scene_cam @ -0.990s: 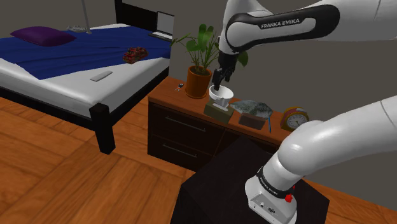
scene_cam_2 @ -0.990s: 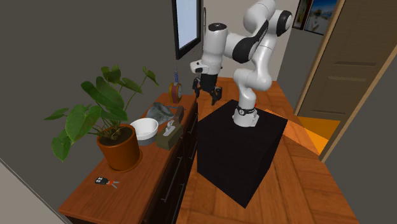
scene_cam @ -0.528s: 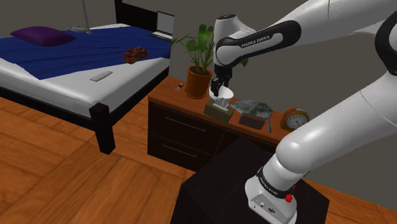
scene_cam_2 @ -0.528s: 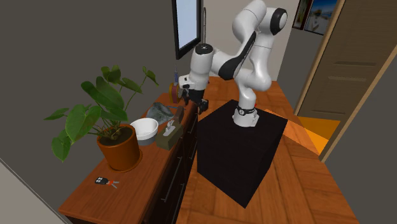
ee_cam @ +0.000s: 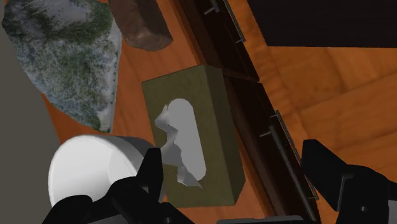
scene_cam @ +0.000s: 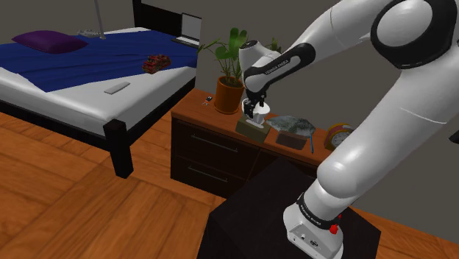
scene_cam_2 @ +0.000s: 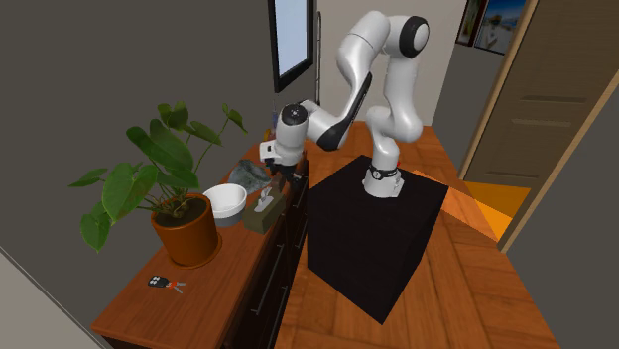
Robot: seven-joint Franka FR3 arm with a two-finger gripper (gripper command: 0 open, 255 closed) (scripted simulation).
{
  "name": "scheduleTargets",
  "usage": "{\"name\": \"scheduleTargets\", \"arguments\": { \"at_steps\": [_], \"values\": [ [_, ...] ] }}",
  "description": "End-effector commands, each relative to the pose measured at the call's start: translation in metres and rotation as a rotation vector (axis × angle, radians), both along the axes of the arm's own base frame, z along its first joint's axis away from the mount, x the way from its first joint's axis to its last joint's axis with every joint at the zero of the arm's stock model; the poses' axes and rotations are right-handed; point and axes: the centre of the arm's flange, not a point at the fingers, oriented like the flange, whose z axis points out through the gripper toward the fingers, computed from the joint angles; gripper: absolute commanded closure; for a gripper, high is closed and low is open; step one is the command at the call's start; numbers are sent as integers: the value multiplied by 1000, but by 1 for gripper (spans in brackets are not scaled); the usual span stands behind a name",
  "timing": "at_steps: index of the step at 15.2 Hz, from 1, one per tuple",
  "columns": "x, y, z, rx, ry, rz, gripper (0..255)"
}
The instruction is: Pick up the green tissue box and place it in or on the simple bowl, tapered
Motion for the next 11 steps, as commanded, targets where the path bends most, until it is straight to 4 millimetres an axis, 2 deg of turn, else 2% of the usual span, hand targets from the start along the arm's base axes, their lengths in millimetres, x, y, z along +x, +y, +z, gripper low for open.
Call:
{"name": "scheduleTargets", "arguments": {
  "at_steps": [1, 6, 11],
  "values": [
    [6, -18, -18, -34, 20, -7, 0],
    [23, -61, -63, -117, 67, -27, 0],
    [19, -76, -84, -124, 72, -29, 0]
  ]
}}
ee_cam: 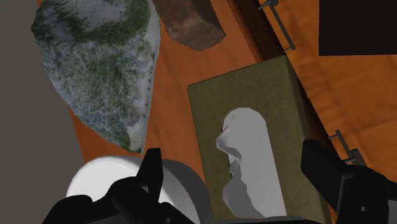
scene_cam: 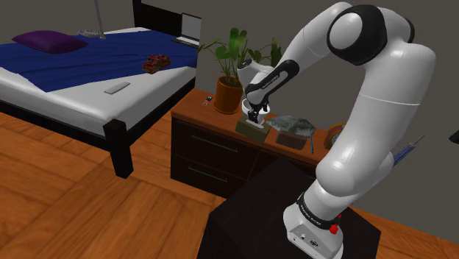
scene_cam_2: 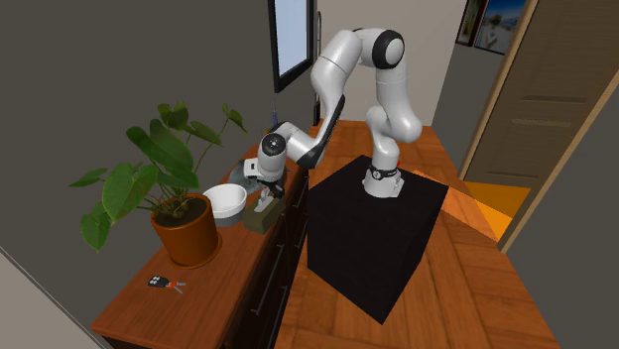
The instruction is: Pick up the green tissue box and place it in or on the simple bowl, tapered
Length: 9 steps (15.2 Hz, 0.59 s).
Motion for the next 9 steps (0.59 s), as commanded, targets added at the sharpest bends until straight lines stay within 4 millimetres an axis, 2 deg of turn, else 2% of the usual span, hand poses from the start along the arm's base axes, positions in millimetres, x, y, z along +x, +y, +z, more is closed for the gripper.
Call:
{"name": "scheduleTargets", "arguments": {
  "at_steps": [1, 4, 9],
  "values": [
    [-3, -7, -10, -1, 0, 0, 0],
    [-6, -14, -22, -1, 0, 0, 0],
    [-6, -14, -22, -1, 0, 0, 0]
  ]
}}
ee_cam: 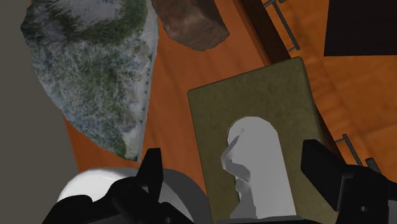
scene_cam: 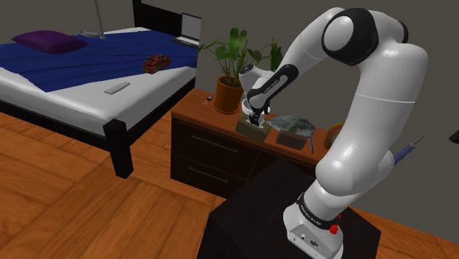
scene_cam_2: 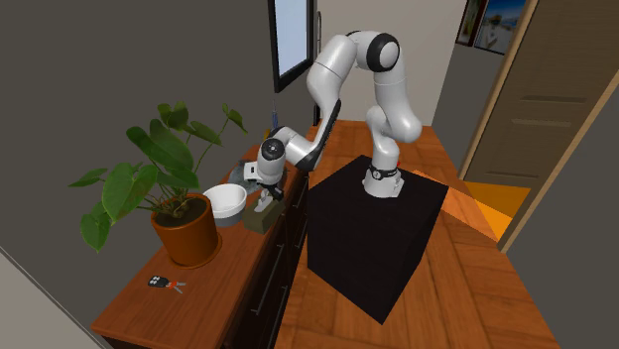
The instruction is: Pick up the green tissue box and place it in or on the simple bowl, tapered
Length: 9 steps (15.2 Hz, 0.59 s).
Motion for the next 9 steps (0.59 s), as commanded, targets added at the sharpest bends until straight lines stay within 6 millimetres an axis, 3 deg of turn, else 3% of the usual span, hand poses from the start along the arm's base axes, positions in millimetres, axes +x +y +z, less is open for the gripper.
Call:
{"name": "scheduleTargets", "arguments": {
  "at_steps": [1, 2, 3, 9],
  "values": [
    [0, 0, 0, 0, 0, 0, 0],
    [0, 0, 0, 0, 0, 0, 0],
    [0, 0, 0, 0, 0, 0, 255],
    [0, 0, 0, 0, 0, 0, 255]
  ]
}}
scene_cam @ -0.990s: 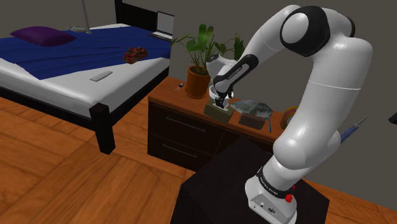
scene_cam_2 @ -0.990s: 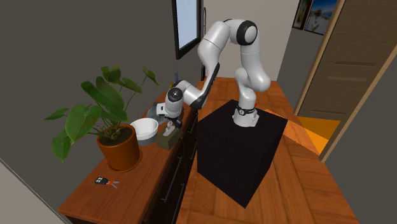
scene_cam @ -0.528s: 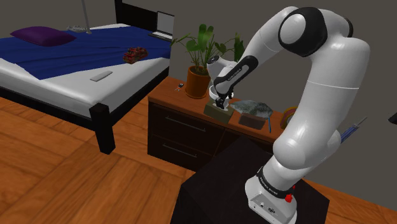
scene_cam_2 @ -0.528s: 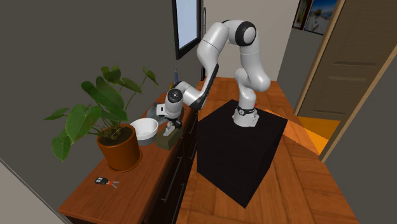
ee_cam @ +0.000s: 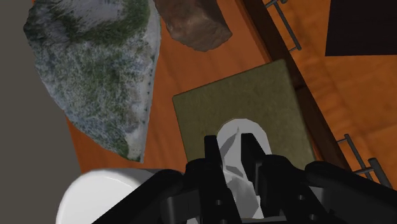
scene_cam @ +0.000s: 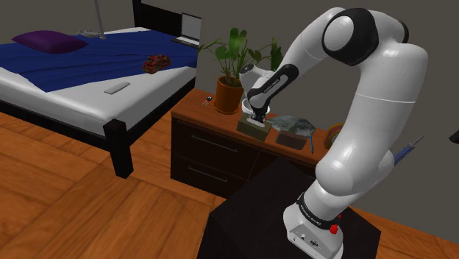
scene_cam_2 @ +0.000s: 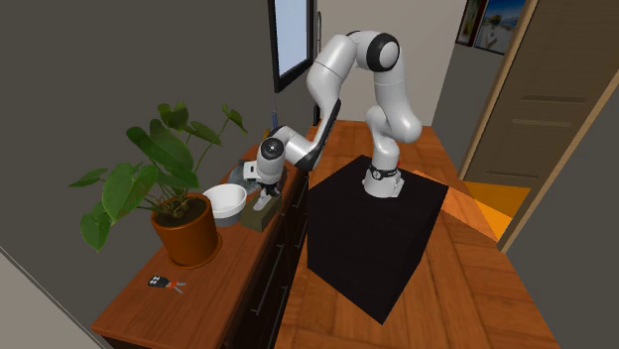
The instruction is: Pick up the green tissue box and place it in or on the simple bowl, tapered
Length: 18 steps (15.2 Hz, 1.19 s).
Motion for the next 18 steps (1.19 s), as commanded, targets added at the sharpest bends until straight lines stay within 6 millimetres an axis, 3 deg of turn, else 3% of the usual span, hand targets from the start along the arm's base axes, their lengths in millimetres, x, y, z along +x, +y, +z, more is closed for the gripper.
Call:
{"name": "scheduleTargets", "arguments": {
  "at_steps": [1, 3, 18],
  "values": [
    [1, 2, -2, 3, 1, 3, 255],
    [0, 2, -2, 3, 1, 3, 255],
    [0, 2, 77, 3, 1, 3, 255]
  ]
}}
